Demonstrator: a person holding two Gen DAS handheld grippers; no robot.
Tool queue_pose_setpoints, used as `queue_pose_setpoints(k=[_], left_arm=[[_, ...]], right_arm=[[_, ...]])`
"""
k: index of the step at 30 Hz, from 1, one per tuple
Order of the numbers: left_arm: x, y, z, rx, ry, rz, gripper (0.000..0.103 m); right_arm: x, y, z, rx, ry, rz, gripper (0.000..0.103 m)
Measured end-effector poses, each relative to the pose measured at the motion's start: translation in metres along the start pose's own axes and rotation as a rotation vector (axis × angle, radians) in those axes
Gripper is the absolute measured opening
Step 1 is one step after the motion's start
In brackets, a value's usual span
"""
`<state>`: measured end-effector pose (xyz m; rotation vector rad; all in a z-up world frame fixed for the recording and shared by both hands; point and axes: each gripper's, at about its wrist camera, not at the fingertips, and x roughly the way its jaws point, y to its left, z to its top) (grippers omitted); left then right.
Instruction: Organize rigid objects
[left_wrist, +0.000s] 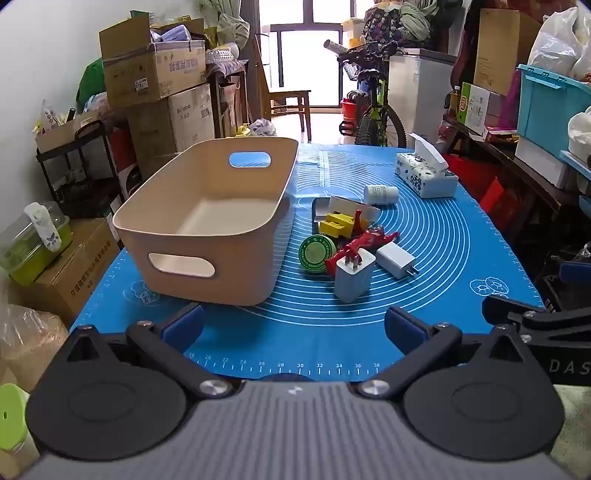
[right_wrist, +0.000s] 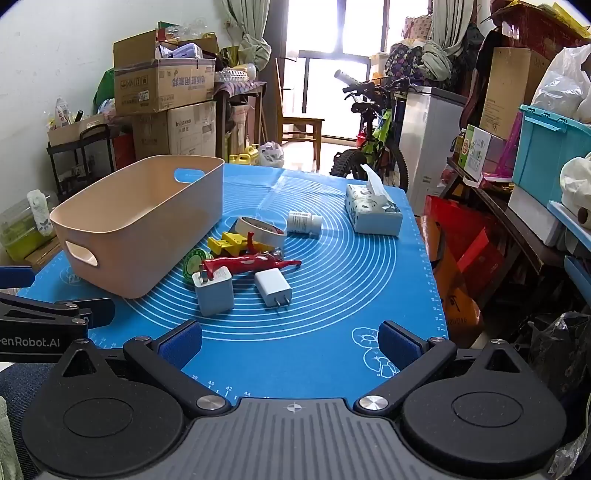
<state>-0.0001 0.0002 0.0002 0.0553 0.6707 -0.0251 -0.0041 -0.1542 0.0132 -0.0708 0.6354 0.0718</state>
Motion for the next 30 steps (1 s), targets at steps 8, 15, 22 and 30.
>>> queue_pose_setpoints(k=[8,15,22,30], left_arm=[[-0.0005,0.0001,-0.0001,0.003,0.001,0.003,0.103],[0.0003,0.0003,-0.0005,0.005,0.004,0.003,0.103],[-0.0001,-0.0001,-0.0002,0.005,0.002,0.004,0.103],[-0.0011,0.0042,0.0015,0.005,0.004,0.005,0.103]], right_arm=[[0.0002,-0.0001,0.0001,0.002,0.002,0.002,0.101],[0.0001,0.0000,0.0001,0.001,0.002,0.001,0.101],[0.0004,-0.0001,0.0002,0.001,0.002,0.001,0.101],[0.0008,0.0001,0.0001,0.001,0.003,0.001,0.101]])
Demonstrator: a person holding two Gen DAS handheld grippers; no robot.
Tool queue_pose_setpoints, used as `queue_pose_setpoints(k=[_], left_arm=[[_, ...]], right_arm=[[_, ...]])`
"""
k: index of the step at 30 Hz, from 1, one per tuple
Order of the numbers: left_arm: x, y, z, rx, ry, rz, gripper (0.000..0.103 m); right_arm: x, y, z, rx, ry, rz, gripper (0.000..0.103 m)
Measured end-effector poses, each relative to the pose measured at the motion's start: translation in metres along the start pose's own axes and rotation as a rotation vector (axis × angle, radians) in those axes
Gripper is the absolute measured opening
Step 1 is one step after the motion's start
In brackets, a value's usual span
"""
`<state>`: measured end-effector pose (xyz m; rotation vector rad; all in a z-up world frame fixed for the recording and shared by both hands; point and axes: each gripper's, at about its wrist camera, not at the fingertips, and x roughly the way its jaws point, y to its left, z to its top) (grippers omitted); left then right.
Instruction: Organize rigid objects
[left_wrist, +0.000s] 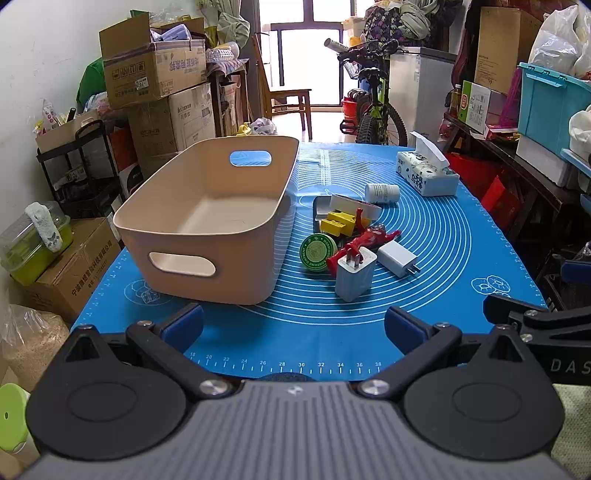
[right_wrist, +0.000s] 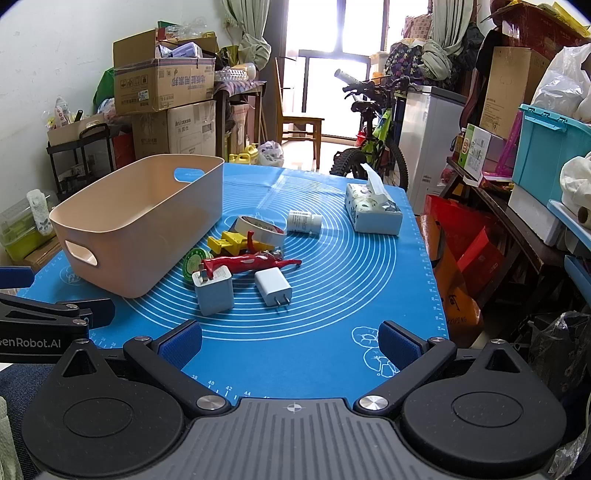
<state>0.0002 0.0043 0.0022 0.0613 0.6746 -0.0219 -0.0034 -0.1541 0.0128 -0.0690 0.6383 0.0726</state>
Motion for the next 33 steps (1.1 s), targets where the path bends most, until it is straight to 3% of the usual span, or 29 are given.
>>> queue_pose_setpoints(k=[33], left_arm=[[0.0012,0.0005,-0.0023,0.001,0.001,0.001,0.103]], right_arm=[[0.0001,0.0002,0.0007,-0.001,0.002,-0.001,0.101]])
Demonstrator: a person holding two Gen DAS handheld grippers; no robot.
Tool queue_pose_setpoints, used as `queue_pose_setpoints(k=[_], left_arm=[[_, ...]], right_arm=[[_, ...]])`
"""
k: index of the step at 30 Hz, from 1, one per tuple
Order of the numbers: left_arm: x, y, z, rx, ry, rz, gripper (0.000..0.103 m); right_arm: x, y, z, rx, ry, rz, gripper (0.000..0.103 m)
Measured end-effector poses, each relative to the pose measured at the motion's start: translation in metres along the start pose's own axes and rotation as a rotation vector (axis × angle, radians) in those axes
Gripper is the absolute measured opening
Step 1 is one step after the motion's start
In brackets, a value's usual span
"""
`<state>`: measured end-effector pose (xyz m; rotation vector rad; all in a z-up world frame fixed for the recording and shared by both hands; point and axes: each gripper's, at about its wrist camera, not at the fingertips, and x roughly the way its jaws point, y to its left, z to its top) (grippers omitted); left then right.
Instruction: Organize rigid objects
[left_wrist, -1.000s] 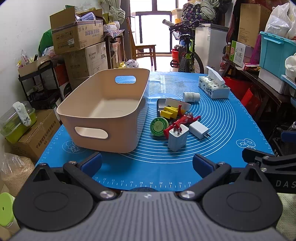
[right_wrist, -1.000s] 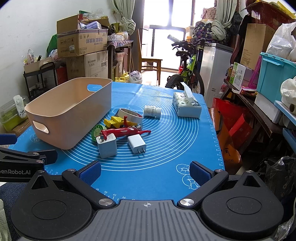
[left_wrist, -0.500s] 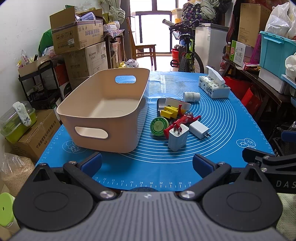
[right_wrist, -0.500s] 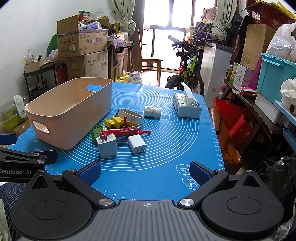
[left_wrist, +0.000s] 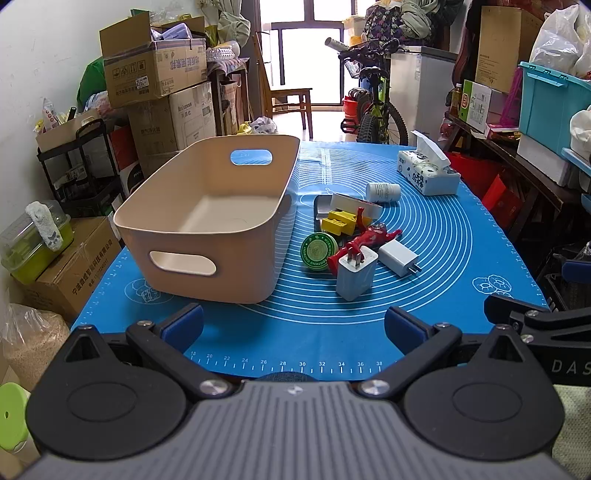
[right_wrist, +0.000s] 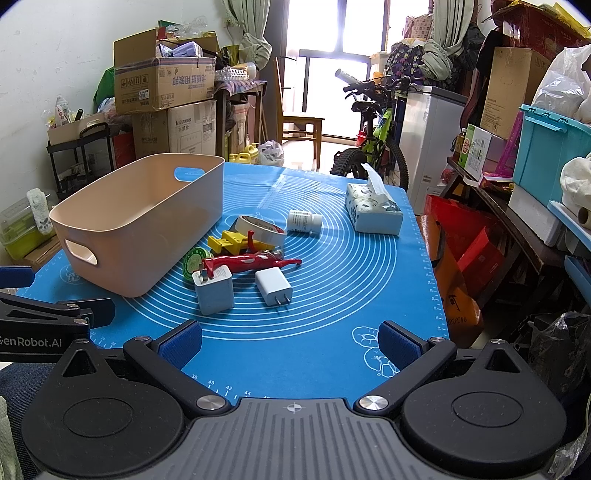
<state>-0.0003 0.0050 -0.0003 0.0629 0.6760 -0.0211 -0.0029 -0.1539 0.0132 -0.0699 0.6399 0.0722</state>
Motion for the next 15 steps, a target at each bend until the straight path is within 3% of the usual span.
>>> queue_pose_setpoints(k=[15], left_arm=[[0.0002,-0.0001,0.0000,-0.001,0.002,0.000,0.103]], right_arm=[[0.0003,-0.0001,0.0012,0.001,0.001,0.000,0.101]])
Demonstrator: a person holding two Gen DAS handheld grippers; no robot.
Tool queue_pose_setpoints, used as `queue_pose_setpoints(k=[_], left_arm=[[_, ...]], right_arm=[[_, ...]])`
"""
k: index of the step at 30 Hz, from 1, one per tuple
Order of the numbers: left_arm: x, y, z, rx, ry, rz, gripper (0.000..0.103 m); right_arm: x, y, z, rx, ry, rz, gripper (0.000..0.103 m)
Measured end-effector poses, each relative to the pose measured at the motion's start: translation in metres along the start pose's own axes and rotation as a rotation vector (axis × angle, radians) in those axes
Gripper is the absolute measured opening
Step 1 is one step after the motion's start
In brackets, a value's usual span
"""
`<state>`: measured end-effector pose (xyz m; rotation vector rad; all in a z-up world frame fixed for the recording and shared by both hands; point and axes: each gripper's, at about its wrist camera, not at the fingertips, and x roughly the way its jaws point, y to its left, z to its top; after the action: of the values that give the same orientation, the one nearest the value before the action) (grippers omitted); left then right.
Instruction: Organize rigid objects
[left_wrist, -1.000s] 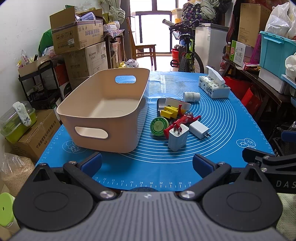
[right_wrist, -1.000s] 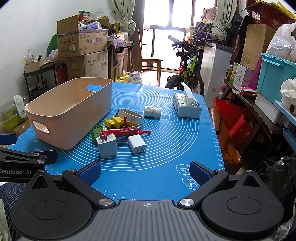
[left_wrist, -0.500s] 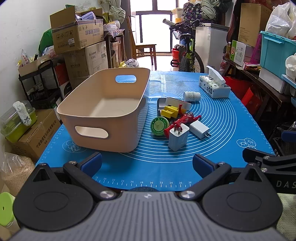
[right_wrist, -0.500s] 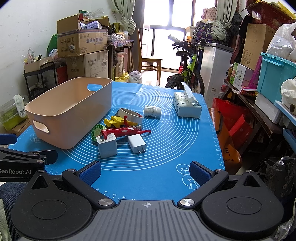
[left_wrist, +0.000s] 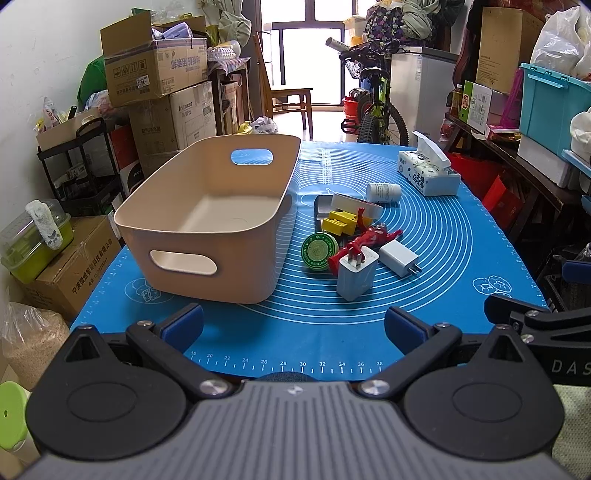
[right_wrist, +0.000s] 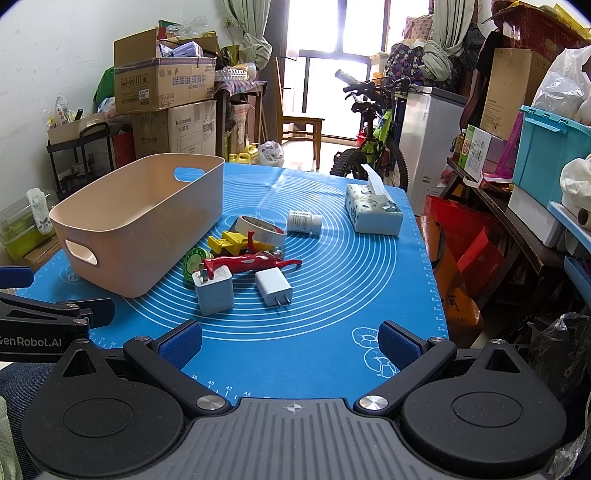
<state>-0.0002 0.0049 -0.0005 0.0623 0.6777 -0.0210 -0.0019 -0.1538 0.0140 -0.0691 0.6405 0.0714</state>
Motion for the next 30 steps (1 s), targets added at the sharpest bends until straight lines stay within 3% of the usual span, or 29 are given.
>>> queue_pose_setpoints(k=[15,30], left_arm=[[0.000,0.007,0.007,-0.035,-0.007,0.027,0.103],[0.016,0.068,0.077,-0.035,-0.070,0.056,0.103]], right_arm=[[0.001,0.002,0.008,-0.010,0.011,0.018,0.101],[0.023,0.010,0.060,-0.081,-0.039,0.057,0.101]])
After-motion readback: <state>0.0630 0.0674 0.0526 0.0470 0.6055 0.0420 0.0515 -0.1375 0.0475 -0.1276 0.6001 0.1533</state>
